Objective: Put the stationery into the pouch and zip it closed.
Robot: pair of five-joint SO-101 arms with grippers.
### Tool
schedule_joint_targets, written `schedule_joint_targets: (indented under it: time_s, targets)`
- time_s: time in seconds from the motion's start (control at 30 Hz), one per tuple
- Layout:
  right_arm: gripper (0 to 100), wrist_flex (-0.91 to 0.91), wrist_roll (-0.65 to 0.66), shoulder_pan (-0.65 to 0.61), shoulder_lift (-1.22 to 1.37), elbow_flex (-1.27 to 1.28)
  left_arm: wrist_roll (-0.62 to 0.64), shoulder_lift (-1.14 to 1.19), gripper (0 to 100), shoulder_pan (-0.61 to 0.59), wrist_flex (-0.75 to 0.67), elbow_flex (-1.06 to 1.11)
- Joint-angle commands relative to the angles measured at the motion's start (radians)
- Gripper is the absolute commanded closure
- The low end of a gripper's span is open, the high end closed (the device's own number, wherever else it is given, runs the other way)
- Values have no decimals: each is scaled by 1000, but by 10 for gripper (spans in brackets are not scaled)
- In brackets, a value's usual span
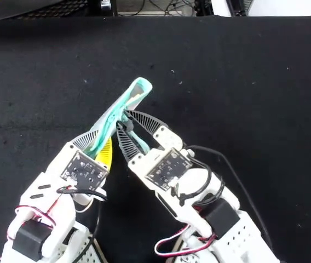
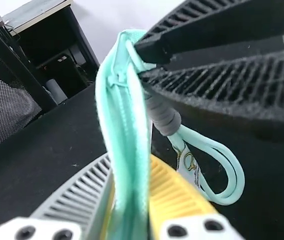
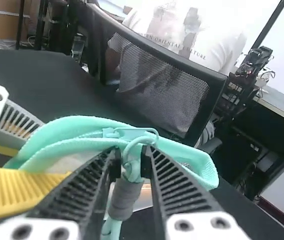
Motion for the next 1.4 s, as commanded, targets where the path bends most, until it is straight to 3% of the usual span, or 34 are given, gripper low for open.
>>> schedule_joint_targets:
  time_s: [0.0,0.23,0.37,0.83,1.37]
  targets:
    - [906,-38,-12,-12,82,-56,5,2,970,1,12,12]
    - [917,-37,-12,-6,137,-107,5,0,970,1,12,12]
    - [986,-31,-9,31,137,-136,5,0,970,1,12,12]
    - [976,-28,-12,92,137,-137,5,0,970,1,12,12]
    - [978,98,-12,129,2,-136,5,0,970,1,12,12]
